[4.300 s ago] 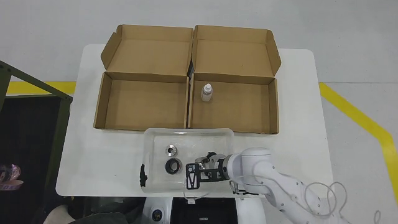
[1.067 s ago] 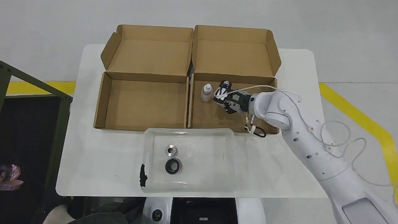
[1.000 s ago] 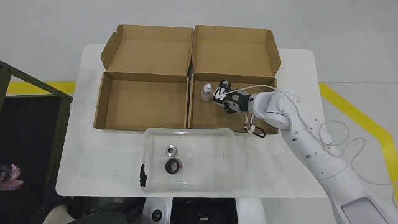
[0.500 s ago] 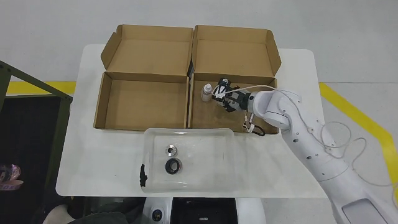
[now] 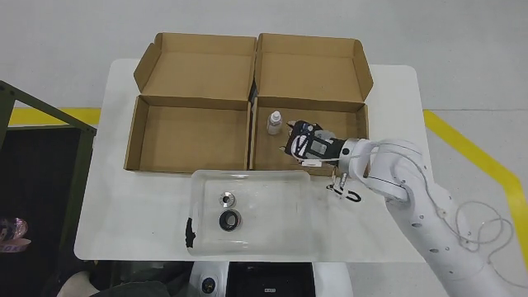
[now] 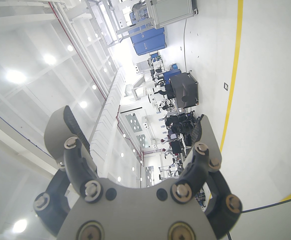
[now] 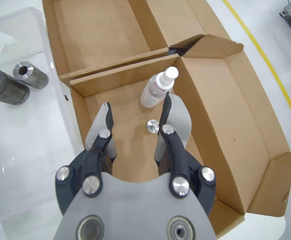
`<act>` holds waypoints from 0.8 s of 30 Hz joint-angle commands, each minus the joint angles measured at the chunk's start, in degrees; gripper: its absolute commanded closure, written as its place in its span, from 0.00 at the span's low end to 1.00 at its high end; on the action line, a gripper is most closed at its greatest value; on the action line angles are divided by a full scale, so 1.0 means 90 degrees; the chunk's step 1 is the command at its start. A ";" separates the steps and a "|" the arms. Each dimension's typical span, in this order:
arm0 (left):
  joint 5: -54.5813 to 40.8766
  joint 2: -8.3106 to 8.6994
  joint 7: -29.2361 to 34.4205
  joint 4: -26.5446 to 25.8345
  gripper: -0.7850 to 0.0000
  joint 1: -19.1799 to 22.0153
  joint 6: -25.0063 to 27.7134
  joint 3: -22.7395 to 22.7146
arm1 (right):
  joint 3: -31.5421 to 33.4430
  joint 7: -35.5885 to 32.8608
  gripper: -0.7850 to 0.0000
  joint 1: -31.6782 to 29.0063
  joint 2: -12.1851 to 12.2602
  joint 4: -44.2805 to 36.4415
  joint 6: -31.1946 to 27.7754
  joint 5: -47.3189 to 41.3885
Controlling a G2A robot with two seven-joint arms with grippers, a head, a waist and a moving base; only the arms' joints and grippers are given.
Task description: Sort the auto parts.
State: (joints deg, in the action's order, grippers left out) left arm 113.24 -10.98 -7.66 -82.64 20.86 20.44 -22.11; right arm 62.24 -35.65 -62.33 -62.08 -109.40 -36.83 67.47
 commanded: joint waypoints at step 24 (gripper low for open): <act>0.0000 0.0000 0.0000 0.0000 0.00 0.0000 0.0000 0.0000 | -0.2350 0.0398 0.52 0.0778 -0.0471 0.0135 -0.0521 0.0430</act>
State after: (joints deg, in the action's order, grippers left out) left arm 113.24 -10.98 -7.66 -82.64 20.86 20.44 -22.11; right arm 41.50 -32.03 -55.69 -66.17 -108.72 -41.55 71.35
